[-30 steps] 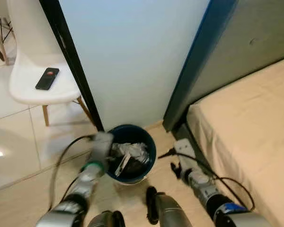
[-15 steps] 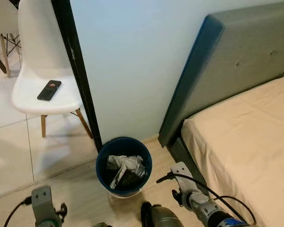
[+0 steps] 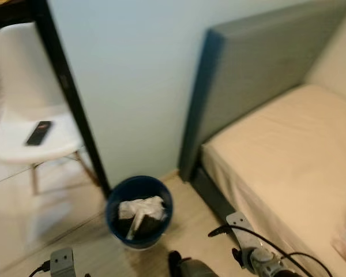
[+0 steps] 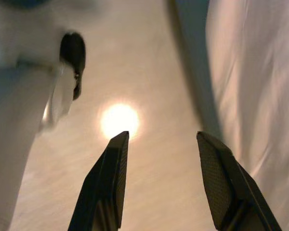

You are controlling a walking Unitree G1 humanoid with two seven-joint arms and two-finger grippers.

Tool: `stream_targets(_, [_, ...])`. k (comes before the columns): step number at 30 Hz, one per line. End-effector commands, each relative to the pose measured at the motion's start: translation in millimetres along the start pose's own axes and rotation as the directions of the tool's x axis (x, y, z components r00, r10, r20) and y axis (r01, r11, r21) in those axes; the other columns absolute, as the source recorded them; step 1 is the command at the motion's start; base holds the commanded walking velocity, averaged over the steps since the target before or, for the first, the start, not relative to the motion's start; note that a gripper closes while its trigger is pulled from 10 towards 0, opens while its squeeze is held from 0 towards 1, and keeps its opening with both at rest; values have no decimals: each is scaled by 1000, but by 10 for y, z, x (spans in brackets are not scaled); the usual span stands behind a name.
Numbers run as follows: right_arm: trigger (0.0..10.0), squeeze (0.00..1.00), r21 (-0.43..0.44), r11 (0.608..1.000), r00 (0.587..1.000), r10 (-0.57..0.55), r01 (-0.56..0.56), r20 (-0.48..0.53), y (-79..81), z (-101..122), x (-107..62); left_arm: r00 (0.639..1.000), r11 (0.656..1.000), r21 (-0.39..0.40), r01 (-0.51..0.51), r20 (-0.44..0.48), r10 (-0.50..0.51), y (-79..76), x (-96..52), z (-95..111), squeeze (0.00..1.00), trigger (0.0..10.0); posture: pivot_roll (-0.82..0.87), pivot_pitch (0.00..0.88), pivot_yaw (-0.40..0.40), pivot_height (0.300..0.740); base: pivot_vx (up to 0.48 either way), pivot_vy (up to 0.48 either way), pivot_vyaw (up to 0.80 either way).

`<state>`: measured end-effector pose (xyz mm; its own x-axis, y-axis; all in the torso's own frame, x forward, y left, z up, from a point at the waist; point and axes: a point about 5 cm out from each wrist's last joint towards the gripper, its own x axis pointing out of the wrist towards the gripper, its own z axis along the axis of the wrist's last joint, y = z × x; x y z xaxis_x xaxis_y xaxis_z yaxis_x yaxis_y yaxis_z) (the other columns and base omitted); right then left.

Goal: Clean up the room

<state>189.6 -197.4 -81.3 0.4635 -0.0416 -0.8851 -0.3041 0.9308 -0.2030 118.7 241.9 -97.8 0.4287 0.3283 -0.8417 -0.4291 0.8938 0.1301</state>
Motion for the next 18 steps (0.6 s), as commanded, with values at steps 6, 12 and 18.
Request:
stream_targets(6, [10000, 0, -30, 1000, 1000, -4, 4, 6, -31, 46, 0, 999, 1000, 16, 15, -35, -15, -51, -17, -92, 0, 10000, -49, 0, -1, 730, -292, 0, -372])
stream_targets(12, [10000, 0, -49, 999, 1000, 0, 0, 9, -24, 63, 1, 999, 1000, 16, 22, -41, -22, -80, -24, -115, 0, 10000, -44, 0, -5, 730, -296, 0, 0])
stream_targets(18, [10000, 0, -54, 999, 1000, 1, -1, 9, -12, 63, 2, 999, 999, 20, 25, -48, -24, -82, -31, -145, 0, 10000, -44, 0, -5, 730, -296, 0, 0])
